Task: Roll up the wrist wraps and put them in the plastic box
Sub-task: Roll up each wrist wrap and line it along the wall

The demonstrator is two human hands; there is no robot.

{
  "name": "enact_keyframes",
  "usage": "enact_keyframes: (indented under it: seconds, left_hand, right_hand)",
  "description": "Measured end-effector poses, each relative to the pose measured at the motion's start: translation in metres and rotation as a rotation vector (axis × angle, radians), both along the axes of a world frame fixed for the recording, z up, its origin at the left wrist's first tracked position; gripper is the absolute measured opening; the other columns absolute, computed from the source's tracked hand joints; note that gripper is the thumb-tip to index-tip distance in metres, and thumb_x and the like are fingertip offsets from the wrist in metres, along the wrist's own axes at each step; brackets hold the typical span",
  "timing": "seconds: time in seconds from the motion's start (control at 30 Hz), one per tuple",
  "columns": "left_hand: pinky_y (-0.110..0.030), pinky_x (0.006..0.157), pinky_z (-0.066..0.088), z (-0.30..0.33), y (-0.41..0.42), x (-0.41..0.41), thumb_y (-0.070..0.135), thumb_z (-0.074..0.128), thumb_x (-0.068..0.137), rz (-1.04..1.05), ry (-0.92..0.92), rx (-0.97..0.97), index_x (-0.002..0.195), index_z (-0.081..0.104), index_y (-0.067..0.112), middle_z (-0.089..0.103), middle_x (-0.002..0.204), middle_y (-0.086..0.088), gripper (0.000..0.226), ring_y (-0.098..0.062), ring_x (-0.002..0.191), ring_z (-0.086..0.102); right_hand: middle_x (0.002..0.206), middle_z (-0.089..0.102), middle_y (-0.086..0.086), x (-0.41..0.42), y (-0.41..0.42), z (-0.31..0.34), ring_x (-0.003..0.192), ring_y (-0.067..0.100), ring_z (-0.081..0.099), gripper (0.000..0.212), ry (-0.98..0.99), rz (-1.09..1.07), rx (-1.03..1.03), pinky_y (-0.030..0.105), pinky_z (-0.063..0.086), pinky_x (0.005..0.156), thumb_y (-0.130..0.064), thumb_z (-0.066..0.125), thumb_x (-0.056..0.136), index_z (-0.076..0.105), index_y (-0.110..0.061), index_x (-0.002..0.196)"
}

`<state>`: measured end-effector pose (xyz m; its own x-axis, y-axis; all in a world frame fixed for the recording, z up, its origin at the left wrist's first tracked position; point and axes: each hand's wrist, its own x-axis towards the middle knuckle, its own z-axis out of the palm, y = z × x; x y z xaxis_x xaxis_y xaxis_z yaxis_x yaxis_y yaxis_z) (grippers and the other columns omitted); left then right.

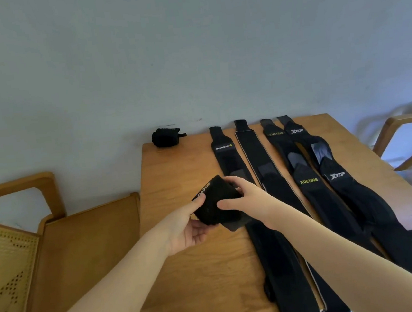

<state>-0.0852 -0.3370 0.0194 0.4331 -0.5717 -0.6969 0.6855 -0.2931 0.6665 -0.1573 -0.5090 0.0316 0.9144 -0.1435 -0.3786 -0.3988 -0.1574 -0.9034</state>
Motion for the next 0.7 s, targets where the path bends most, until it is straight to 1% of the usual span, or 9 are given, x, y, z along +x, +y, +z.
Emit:
enact_keyframes:
  seconds: [0.07,0.1,0.2,0.3,0.37,0.4,0.47,0.53,0.7]
  left_hand:
    - [-0.025,0.057,0.046,-0.014,0.003,-0.003,0.061,0.050,0.086,-0.124,-0.049,0.160,0.118,0.056,0.014,0.072,0.094,-0.011,0.057,-0.016,0.065,0.060]
    - [-0.025,0.060,0.046,-0.022,0.004,-0.005,0.062,0.050,0.086,-0.170,-0.143,0.251,0.121,0.056,0.016,0.071,0.101,-0.008,0.058,-0.016,0.072,0.062]
    - [-0.024,0.073,0.047,-0.041,0.009,-0.014,0.043,0.061,0.088,-0.234,-0.646,0.393,0.136,0.043,0.028,0.055,0.123,0.001,0.054,-0.014,0.097,0.059]
    - [-0.028,0.097,0.043,-0.047,0.009,-0.026,0.029,0.068,0.085,-0.541,-0.947,0.284,0.147,0.022,0.037,0.024,0.151,0.005,0.077,-0.013,0.123,0.044]
    - [-0.034,0.107,0.038,-0.052,0.006,-0.032,0.030,0.073,0.080,-0.804,-1.101,0.333,0.149,0.006,0.039,-0.006,0.157,0.016,0.097,-0.016,0.136,0.025]
    - [-0.037,0.108,0.037,-0.057,0.006,-0.032,0.031,0.075,0.077,-0.873,-1.169,0.376,0.150,0.000,0.039,-0.010,0.156,0.019,0.104,-0.018,0.139,0.020]
    - [-0.038,0.109,0.035,-0.064,0.002,-0.029,0.032,0.079,0.073,-0.890,-1.219,0.426,0.150,-0.003,0.037,-0.004,0.157,0.019,0.113,-0.022,0.139,0.021]
    - [-0.038,0.110,0.034,-0.069,-0.001,-0.026,0.032,0.080,0.070,-0.874,-1.224,0.429,0.150,0.001,0.035,0.010,0.157,0.014,0.113,-0.021,0.136,0.027]
    - [-0.033,0.106,0.039,-0.074,0.002,-0.020,0.036,0.078,0.070,-0.796,-1.218,0.399,0.150,0.012,0.029,0.022,0.154,0.010,0.104,-0.015,0.131,0.036]
  right_hand:
    - [0.113,0.060,-0.003,-0.002,0.004,-0.010,0.102,0.013,0.059,0.055,0.089,-0.007,-0.059,0.025,0.053,0.079,-0.028,0.071,0.083,0.047,-0.023,0.133]
    - [0.113,0.060,-0.003,-0.002,0.005,-0.017,0.102,0.013,0.059,0.055,0.139,0.016,-0.120,0.023,0.051,0.078,-0.031,0.071,0.083,0.048,-0.021,0.133]
    - [0.120,0.058,0.002,-0.002,0.011,-0.044,0.105,0.017,0.056,0.065,0.282,0.073,-0.360,0.027,0.050,0.079,-0.041,0.072,0.078,0.048,-0.016,0.133]
    - [0.105,0.064,0.005,0.001,0.021,-0.069,0.093,0.018,0.061,0.062,0.418,0.124,-0.449,0.030,0.053,0.075,-0.049,0.072,0.074,0.058,-0.009,0.119]
    - [0.100,0.063,0.004,0.004,0.027,-0.075,0.090,0.017,0.060,0.053,0.450,0.172,-0.437,0.031,0.053,0.077,-0.045,0.068,0.080,0.059,-0.007,0.116]
    - [0.101,0.062,0.003,0.007,0.028,-0.077,0.091,0.016,0.058,0.048,0.442,0.177,-0.431,0.032,0.052,0.082,-0.041,0.066,0.083,0.059,-0.007,0.117]
    - [0.105,0.063,0.006,0.012,0.027,-0.076,0.093,0.017,0.057,0.044,0.427,0.163,-0.437,0.034,0.052,0.088,-0.036,0.066,0.083,0.060,-0.009,0.117]
    - [0.103,0.063,0.007,0.013,0.028,-0.072,0.096,0.020,0.060,0.045,0.457,0.167,-0.430,0.033,0.052,0.086,-0.039,0.068,0.083,0.060,-0.009,0.114]
    - [0.119,0.058,0.006,0.000,0.024,-0.070,0.101,0.019,0.059,0.067,0.363,0.025,-0.274,0.029,0.053,0.075,-0.037,0.077,0.075,0.047,-0.015,0.130]
